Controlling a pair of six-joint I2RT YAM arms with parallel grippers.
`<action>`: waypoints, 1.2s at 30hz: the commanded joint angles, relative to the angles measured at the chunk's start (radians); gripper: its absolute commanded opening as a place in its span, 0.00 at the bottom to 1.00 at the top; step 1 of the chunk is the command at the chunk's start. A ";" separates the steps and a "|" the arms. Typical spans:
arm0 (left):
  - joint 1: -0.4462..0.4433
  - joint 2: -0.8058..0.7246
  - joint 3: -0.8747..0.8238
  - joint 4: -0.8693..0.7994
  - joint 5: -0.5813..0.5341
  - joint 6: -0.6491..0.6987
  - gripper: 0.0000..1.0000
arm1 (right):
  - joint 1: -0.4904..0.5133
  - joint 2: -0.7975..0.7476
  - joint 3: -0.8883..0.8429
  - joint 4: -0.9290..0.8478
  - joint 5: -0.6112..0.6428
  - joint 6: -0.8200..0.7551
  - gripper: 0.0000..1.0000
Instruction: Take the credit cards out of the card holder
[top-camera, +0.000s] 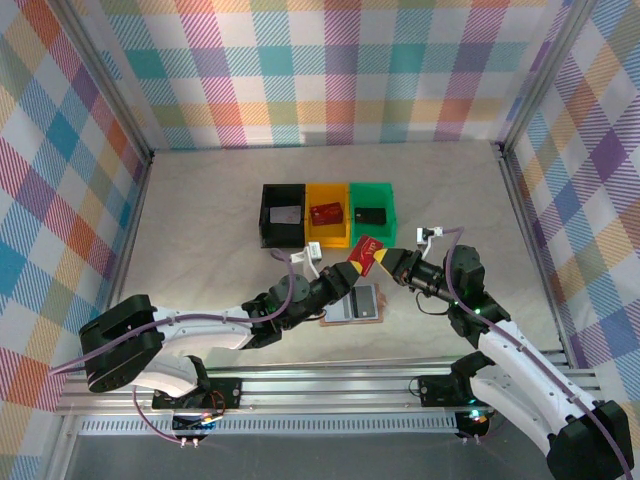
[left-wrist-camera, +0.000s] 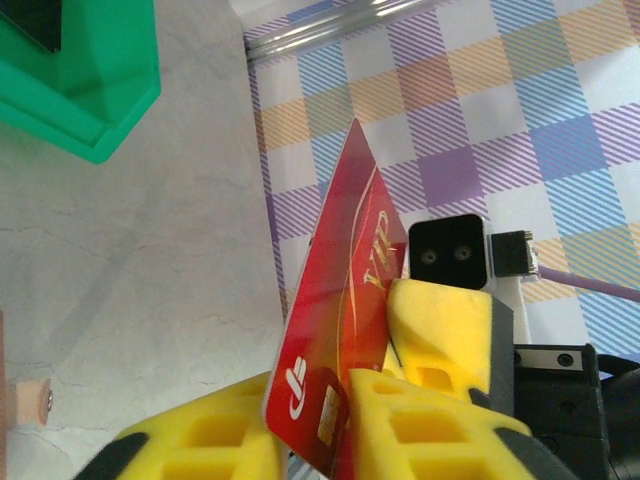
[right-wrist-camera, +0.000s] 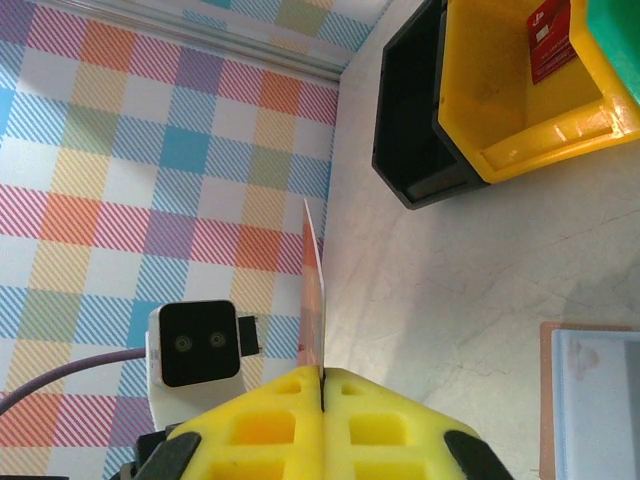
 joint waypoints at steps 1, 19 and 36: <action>-0.011 -0.009 0.018 0.054 -0.042 -0.009 0.19 | 0.013 -0.019 -0.014 0.022 -0.018 0.008 0.00; 0.006 -0.051 0.030 -0.059 -0.084 -0.019 0.00 | 0.017 -0.033 0.010 -0.096 -0.012 -0.052 0.07; 0.313 -0.154 0.366 -1.040 0.246 0.313 0.00 | 0.006 -0.008 0.225 -0.546 0.111 -0.404 0.72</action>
